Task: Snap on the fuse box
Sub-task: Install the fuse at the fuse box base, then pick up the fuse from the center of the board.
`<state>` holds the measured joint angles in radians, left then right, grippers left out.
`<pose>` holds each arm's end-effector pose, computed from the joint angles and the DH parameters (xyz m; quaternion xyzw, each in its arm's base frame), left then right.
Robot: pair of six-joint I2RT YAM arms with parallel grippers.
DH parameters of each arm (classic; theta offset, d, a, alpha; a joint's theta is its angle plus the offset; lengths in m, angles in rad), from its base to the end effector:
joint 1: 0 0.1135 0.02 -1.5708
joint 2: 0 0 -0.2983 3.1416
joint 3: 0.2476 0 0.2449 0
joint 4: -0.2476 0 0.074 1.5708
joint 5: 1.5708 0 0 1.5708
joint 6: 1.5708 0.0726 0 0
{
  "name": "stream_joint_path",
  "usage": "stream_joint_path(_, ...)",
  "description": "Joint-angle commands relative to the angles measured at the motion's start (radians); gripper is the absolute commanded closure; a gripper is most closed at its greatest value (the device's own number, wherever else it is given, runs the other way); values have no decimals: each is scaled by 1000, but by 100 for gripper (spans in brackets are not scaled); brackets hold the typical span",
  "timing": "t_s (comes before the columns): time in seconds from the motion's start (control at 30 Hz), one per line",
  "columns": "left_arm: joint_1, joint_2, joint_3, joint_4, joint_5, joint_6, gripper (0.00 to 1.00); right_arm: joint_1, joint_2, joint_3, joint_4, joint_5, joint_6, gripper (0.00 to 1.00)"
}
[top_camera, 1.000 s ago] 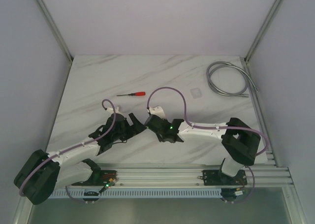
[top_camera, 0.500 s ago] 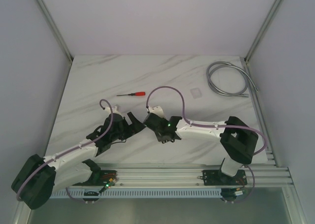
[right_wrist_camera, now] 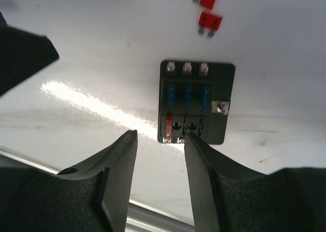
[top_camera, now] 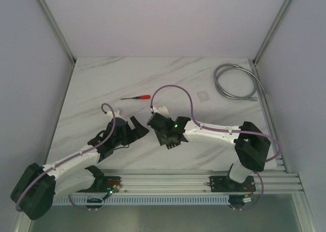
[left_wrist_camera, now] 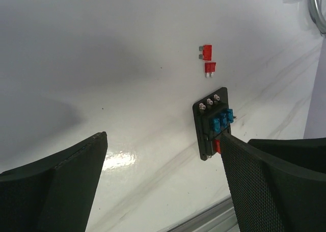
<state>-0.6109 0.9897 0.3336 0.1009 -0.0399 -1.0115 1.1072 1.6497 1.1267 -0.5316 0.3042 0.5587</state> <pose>0.1700 -0.1155 0.1883 -0.1833 0.8542 -0.3405 0.3474 0.1759 0.3032 0.2197 -0.2216 0.9305 0.0881 0.2781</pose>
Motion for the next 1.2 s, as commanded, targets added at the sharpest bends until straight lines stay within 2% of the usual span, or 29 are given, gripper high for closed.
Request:
stream_joint_path(0.0, 16, -2, 25, -27, -17, 31, 0, -44, -13, 56, 25, 49, -69, 51)
stream_joint_path(0.4, 75, 35, 19, -27, 25, 48, 0, -186, 178, 142, 132, 17, -180, 56)
stream_joint_path(0.63, 87, 54, 23, -27, 32, 57, 0, -196, 256, 177, 136, 21, -166, 52)
stream_joint_path(0.83, 92, 57, 23, -27, 35, 62, 0, -197, 305, 196, 139, 10, -153, 53)
stream_joint_path(1.17, 96, 48, 18, -27, 38, 60, 0, -205, 328, 197, 121, -1, -106, 64)
